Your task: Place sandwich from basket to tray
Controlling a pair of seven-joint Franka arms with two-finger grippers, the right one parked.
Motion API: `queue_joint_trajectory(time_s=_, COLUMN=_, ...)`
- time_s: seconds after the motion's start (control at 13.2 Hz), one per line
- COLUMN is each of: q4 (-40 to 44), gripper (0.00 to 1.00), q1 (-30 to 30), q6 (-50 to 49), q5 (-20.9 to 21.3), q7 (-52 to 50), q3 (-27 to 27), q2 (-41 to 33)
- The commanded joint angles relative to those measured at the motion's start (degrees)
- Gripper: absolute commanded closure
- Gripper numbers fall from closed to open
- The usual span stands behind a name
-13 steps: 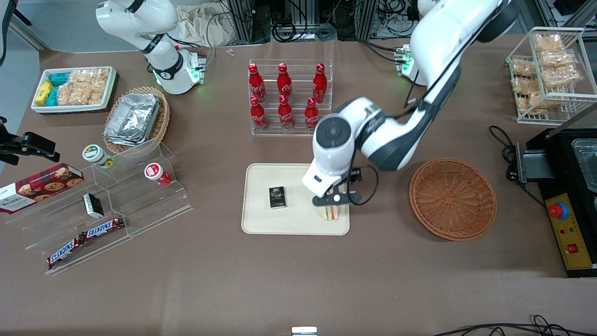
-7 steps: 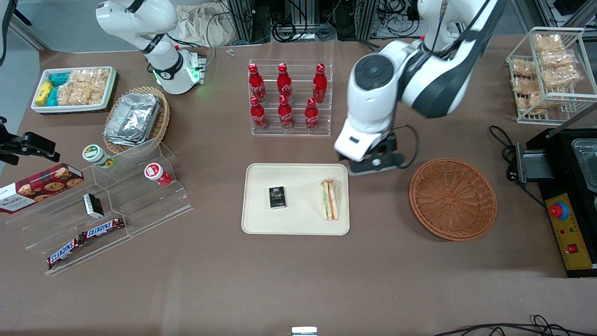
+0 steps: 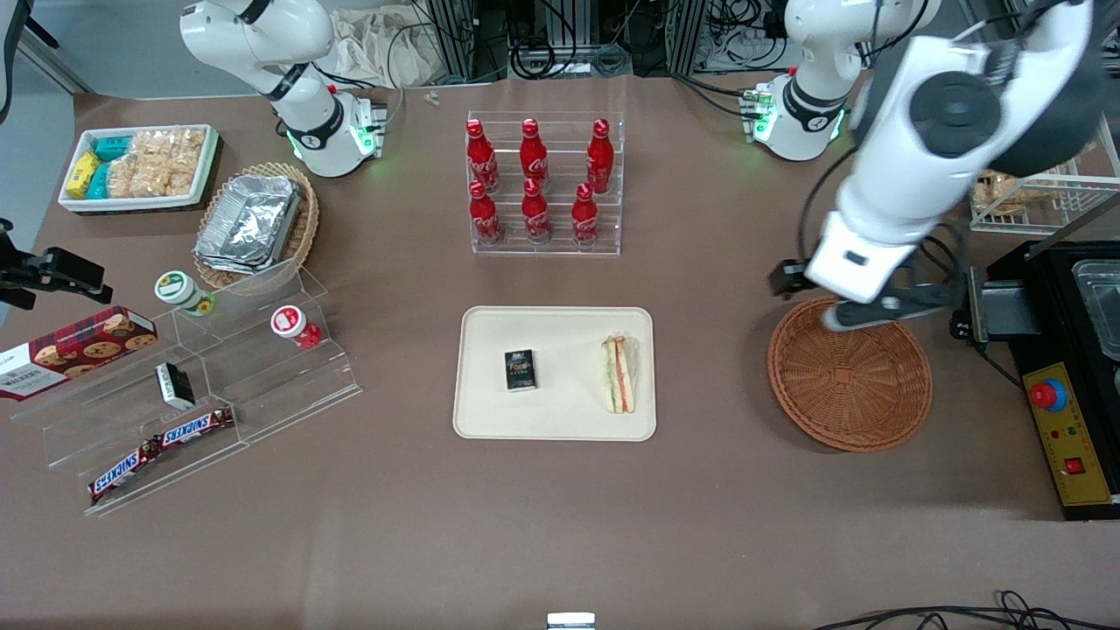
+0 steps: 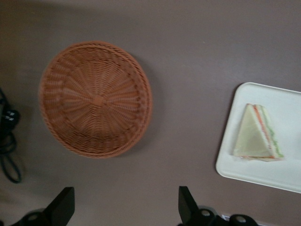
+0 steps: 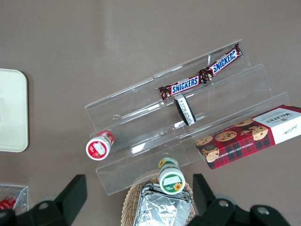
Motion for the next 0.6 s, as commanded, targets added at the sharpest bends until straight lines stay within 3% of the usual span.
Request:
queue_joint_trajectory(time_s=0.0, q4=2.99, gripper=0.01, q1=3.97, q6=-4.09, q5=-1.42, q7=4.79, q3=-0.67, q2=-0.76)
queue_joint_trajectory(time_s=0.53, q4=13.9, gripper=0.01, q1=8.11, q6=-8.41, q5=-3.26, q7=9.54, q3=-0.67, q2=6.1)
